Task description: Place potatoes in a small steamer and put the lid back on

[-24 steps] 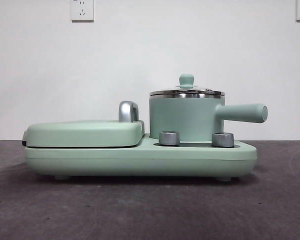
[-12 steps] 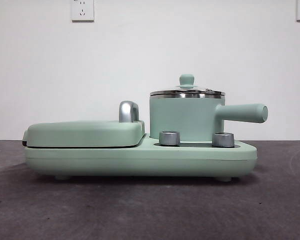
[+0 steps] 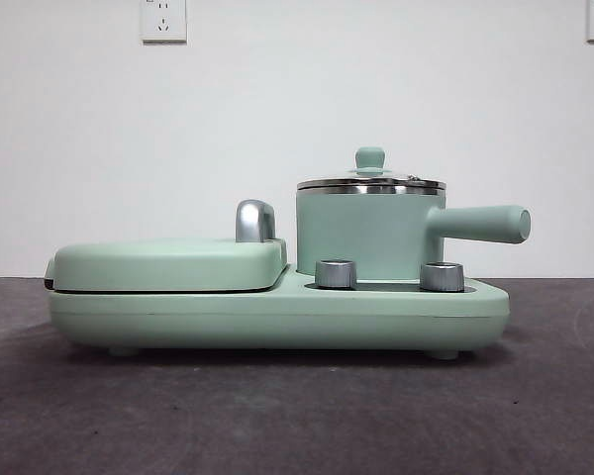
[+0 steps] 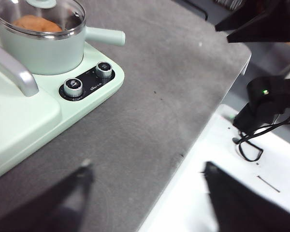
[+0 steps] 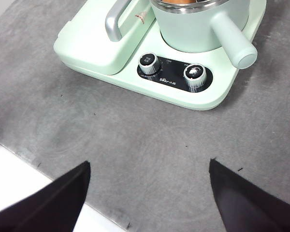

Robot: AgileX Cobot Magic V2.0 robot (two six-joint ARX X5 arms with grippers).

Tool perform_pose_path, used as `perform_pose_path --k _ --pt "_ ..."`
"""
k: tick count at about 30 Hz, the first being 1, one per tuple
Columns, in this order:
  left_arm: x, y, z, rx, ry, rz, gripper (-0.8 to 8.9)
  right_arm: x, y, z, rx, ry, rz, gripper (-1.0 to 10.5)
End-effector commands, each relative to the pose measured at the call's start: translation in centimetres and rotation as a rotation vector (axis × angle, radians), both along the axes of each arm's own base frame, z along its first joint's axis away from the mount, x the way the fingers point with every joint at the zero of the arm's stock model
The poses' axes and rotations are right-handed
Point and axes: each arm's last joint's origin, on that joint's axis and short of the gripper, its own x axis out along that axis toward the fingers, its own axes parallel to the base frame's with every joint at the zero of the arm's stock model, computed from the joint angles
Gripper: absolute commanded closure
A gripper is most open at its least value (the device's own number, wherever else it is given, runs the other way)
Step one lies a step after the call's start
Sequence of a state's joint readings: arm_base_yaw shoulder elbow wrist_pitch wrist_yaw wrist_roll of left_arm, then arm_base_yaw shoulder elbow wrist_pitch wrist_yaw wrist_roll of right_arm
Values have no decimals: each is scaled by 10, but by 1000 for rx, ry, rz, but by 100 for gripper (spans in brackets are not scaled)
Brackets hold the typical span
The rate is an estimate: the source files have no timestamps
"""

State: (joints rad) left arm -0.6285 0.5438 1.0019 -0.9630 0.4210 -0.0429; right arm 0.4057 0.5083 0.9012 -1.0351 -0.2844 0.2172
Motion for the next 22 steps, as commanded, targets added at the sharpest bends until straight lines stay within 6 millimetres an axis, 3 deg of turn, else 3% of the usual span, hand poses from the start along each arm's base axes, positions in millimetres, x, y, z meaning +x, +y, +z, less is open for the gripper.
perform_pose_path --k 1,4,5,22 --pt "-5 3 3 -30 1 14 789 1 1 3 11 -8 3 597" --pt "-10 7 4 -39 -14 17 801 1 1 3 11 -8 6 963" --pt "-10 7 4 -40 -15 17 799 1 1 3 11 -8 5 925" --pt "-11 8 3 -39 -13 17 797 1 1 3 11 -8 4 927"
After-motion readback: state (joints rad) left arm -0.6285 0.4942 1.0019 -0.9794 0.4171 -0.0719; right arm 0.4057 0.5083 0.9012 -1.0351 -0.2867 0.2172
